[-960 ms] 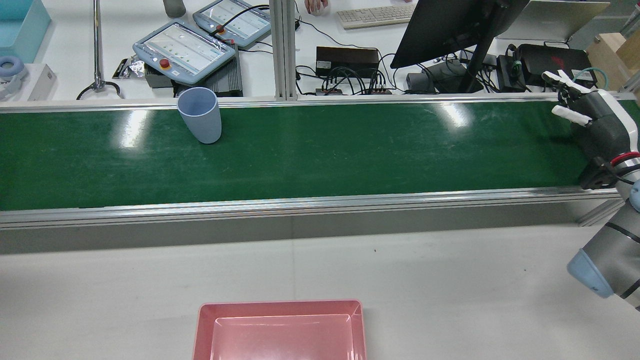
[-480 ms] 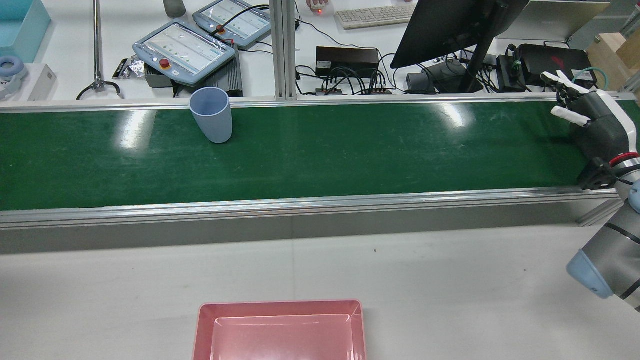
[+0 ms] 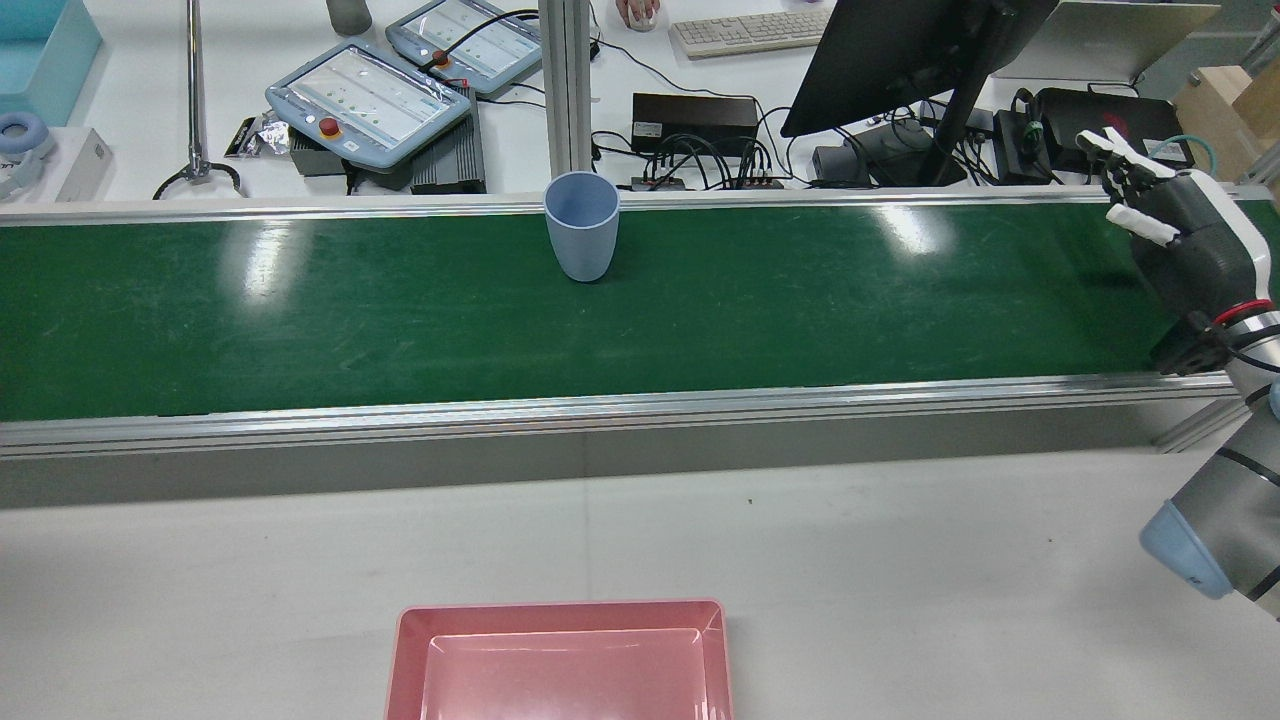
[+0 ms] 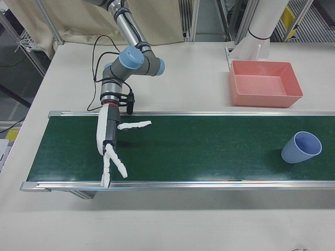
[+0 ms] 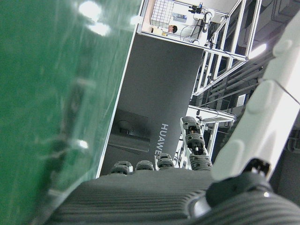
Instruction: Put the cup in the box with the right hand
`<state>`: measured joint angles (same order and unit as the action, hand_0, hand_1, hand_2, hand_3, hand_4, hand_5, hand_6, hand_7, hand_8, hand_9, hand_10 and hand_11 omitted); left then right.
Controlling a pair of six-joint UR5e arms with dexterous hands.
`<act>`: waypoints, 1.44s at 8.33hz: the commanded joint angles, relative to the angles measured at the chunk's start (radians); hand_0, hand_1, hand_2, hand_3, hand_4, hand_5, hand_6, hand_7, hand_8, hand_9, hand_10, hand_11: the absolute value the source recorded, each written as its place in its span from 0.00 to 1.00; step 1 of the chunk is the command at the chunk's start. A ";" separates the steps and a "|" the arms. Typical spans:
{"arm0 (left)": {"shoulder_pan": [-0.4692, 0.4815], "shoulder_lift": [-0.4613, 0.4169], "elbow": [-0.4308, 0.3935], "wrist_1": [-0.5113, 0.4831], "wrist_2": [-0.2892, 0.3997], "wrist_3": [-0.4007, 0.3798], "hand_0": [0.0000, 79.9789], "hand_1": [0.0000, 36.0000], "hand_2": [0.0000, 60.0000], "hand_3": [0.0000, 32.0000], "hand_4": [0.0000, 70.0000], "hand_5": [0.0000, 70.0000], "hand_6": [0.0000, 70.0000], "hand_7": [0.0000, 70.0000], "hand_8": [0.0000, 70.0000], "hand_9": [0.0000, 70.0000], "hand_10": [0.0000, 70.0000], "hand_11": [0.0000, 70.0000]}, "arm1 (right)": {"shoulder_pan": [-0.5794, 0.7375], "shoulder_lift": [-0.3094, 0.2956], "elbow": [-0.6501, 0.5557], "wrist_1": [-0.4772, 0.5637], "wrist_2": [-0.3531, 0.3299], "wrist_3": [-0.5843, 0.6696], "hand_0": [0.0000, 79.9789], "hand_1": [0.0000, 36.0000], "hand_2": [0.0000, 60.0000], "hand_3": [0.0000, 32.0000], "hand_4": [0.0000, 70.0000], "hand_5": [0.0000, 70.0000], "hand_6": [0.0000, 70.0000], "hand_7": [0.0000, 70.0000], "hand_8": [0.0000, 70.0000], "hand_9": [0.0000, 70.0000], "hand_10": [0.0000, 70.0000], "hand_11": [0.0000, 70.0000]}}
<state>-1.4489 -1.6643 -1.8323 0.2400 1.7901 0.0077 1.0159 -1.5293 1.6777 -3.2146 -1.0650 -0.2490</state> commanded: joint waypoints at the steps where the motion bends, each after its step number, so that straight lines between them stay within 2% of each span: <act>1: 0.001 0.000 -0.001 0.001 0.000 0.000 0.00 0.00 0.00 0.00 0.00 0.00 0.00 0.00 0.00 0.00 0.00 0.00 | 0.006 0.000 0.002 0.001 -0.035 -0.001 0.57 0.39 0.10 0.00 0.00 0.07 0.04 0.05 0.00 0.00 0.03 0.07; 2: 0.001 0.000 0.001 -0.001 0.000 -0.002 0.00 0.00 0.00 0.00 0.00 0.00 0.00 0.00 0.00 0.00 0.00 0.00 | 0.035 0.000 0.002 0.001 -0.076 -0.009 0.56 0.35 0.11 0.00 0.00 0.06 0.04 0.05 0.00 0.00 0.03 0.06; 3: 0.001 0.000 0.001 -0.001 0.000 0.000 0.00 0.00 0.00 0.00 0.00 0.00 0.00 0.00 0.00 0.00 0.00 0.00 | 0.045 0.000 0.004 0.001 -0.087 -0.009 0.54 0.32 0.11 0.00 0.00 0.06 0.03 0.05 0.00 0.00 0.03 0.06; 6: 0.001 0.000 0.001 0.001 0.000 0.000 0.00 0.00 0.00 0.00 0.00 0.00 0.00 0.00 0.00 0.00 0.00 0.00 | 0.017 0.000 0.004 0.001 -0.089 -0.010 0.52 0.30 0.11 0.00 0.00 0.05 0.03 0.06 0.01 0.01 0.02 0.05; 8: -0.001 0.000 0.001 -0.001 0.000 0.000 0.00 0.00 0.00 0.00 0.00 0.00 0.00 0.00 0.00 0.00 0.00 0.00 | 0.009 0.001 0.008 0.001 -0.089 -0.030 0.55 0.34 0.11 0.00 0.00 0.06 0.03 0.06 0.01 0.00 0.02 0.05; 12: 0.001 0.000 0.001 -0.001 0.000 -0.002 0.00 0.00 0.00 0.00 0.00 0.00 0.00 0.00 0.00 0.00 0.00 0.00 | 0.004 0.003 0.008 0.001 -0.089 -0.030 0.52 0.29 0.11 0.00 0.00 0.05 0.04 0.06 0.01 0.00 0.01 0.04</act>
<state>-1.4486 -1.6643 -1.8316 0.2394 1.7901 0.0077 1.0267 -1.5279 1.6868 -3.2137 -1.1536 -0.2786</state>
